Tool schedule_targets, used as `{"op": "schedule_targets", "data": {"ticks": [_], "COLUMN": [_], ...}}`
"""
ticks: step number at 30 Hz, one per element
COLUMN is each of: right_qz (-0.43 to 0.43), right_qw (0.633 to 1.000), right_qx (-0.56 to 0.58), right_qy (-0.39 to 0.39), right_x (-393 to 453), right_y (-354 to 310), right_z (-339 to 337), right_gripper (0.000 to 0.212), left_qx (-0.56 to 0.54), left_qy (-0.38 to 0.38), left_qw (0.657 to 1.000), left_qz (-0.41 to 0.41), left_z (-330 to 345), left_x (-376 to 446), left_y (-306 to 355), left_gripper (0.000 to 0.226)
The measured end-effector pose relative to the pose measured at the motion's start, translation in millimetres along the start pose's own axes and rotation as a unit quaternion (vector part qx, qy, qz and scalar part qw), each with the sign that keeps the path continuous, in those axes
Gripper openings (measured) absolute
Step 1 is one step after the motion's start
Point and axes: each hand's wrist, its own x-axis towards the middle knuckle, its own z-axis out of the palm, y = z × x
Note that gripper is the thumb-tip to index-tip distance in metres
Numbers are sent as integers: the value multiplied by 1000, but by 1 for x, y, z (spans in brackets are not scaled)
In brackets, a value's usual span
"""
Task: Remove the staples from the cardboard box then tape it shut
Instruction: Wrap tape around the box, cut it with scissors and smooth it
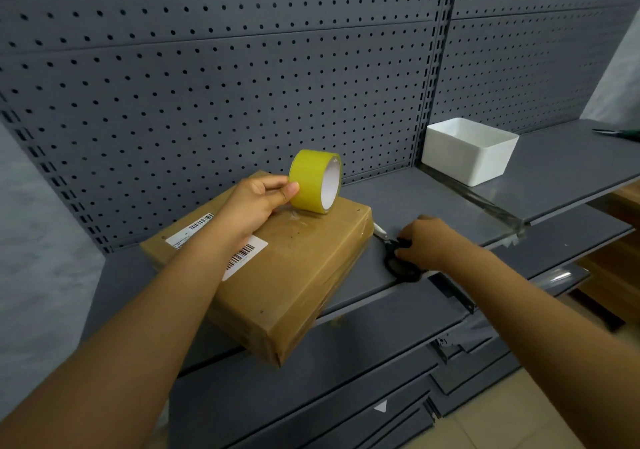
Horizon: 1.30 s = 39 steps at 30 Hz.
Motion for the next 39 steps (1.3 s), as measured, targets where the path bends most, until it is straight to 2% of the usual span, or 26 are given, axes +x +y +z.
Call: {"op": "schedule_targets", "data": {"ticks": [1, 3, 5, 7, 9, 11, 14, 17, 19, 21, 23, 28, 33, 39], "right_qz": [-6, -31, -108, -226, -323, -376, -401, -401, -408, -420, -430, -424, -406, -414], "right_qw": [1000, 986, 934, 886, 871, 887, 907, 910, 908, 903, 898, 899, 902, 897], "right_qx": [8, 111, 255, 304, 282, 207, 83, 53, 55, 60, 61, 84, 120, 113], "right_qy": [23, 118, 226, 268, 241, 173, 102, 91, 80, 72, 69, 72, 85, 109], "right_x": [4, 12, 16, 15, 15, 23, 36, 41, 41, 43, 43, 47, 50, 49], "right_y": [0, -5, -21, -46, -70, -87, -99, -105, -107, -109, -110, -101, -91, -92], "right_z": [-2, -10, -26, -50, -71, -86, -97, -106, -109, -111, -111, -112, -106, -102], "right_gripper": [36, 38, 41, 46, 51, 52, 44, 34, 31, 29, 29, 30, 30, 30], "left_qx": [0, 0, 1, 4, 12, 20, 1, 4, 94, 304, 408, 395, 315, 364], "left_qy": [0, 6, 17, 10, -26, -53, -45, -22, -20, -28, -10, -27, -61, -104], "left_qw": [1000, 1000, 1000, 1000, 1000, 998, 999, 999, 995, 950, 908, 912, 939, 917], "left_qz": [0, -4, -8, -5, -7, -7, -20, -30, -36, -58, -95, -110, -123, -126], "left_z": [0, 2, 3, 3, 1, -2, -1, 1, -2, -5, -2, -1, -17, -28], "left_x": [-1, -2, -4, -8, -12, -14, -15, -15, -17, -19, -26, -33, -40, -36], "left_y": [0, 0, 0, 1, 5, 6, 8, 10, 9, 3, 2, 5, 6, 5], "left_gripper": [30, 32, 33, 30, 26, 21, 20, 18, 34, 71, 82, 78, 79, 91]}}
